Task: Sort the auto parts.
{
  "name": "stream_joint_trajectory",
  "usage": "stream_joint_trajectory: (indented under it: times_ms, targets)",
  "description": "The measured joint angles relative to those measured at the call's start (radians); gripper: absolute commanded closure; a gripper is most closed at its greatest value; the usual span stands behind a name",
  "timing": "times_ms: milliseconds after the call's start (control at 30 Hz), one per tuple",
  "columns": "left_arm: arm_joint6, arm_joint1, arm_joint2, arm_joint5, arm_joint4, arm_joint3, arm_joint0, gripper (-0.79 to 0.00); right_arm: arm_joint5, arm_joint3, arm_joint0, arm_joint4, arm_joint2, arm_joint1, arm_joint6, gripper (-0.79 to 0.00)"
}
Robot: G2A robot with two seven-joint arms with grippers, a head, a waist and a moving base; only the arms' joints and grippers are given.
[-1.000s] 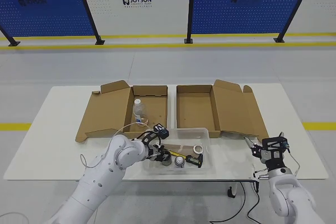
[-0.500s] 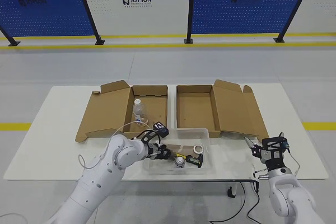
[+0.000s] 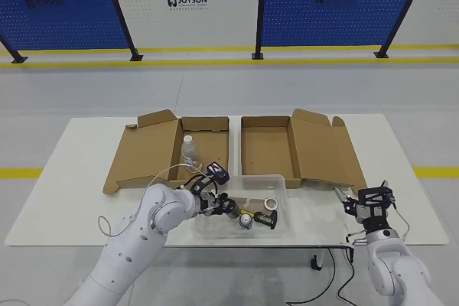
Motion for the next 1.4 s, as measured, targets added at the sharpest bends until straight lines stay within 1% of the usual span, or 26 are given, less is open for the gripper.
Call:
stream_joint_trajectory:
  times_ms: [567,1000,1200,1400]
  targets:
    - [0.030,0.017,-0.043,-0.001,-0.002,-0.105,0.025,0.000,0.000,0.000,0.000,0.000,0.000,0.000,0.000,-0.785]
    - [0.017,0.027,-0.061,-0.003,-0.012,-0.210,0.034,0.000,0.000,0.000,0.000,0.000,0.000,0.000,0.000,-0.785]
    - [0.009,0.030,-0.061,-0.003,-0.020,-0.226,0.034,0.000,0.000,0.000,0.000,0.000,0.000,0.000,0.000,-0.785]
    - [0.023,0.032,-0.065,0.001,-0.023,-0.212,0.027,0.000,0.000,0.000,0.000,0.000,0.000,0.000,0.000,-0.785]
